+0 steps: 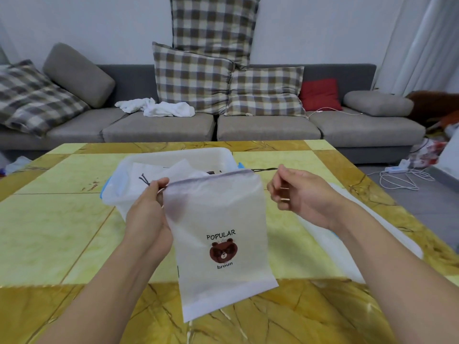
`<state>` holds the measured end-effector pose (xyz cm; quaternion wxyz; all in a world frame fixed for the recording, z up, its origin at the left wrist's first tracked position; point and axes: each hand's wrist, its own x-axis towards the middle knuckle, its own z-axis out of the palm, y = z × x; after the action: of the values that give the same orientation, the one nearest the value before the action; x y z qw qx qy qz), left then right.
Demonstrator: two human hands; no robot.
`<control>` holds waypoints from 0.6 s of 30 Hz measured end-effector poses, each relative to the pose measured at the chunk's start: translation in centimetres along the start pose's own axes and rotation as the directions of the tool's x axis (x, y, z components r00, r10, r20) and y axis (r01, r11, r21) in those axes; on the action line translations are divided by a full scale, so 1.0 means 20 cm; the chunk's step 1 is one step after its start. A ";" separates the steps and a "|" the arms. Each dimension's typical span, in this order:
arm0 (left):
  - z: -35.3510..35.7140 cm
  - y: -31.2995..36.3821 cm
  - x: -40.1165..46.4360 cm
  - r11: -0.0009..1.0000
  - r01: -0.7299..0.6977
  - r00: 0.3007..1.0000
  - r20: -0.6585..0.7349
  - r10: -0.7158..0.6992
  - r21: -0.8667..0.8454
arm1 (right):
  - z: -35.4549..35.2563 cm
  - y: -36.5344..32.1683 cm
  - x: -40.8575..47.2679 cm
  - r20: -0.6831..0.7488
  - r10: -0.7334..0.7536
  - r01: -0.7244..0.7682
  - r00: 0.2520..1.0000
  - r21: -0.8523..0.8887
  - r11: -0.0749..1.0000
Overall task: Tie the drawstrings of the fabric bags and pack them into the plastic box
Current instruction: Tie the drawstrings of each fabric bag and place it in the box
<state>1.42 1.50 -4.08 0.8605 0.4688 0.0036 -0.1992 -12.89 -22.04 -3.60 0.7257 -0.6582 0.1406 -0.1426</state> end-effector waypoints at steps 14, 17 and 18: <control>-0.01 0.01 0.01 0.950 0.099 0.987 0.149 -0.056 -0.296 | 0.21 0.06 0.05 -0.251 0.200 -0.051 0.947 0.499 0.865; -0.01 0.02 0.02 0.957 0.118 0.983 0.166 -0.075 -0.265 | 0.21 0.04 0.04 -0.174 0.161 -0.087 0.972 0.371 0.924; -0.01 0.03 0.02 0.967 0.104 0.983 0.171 -0.064 -0.231 | 0.20 0.02 0.03 -0.161 0.153 -0.079 0.975 0.395 0.915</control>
<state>2.11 1.86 -3.87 0.8989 0.3433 -0.0225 -0.2712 -10.63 -18.53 -3.60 0.8316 -0.4765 0.2167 -0.1857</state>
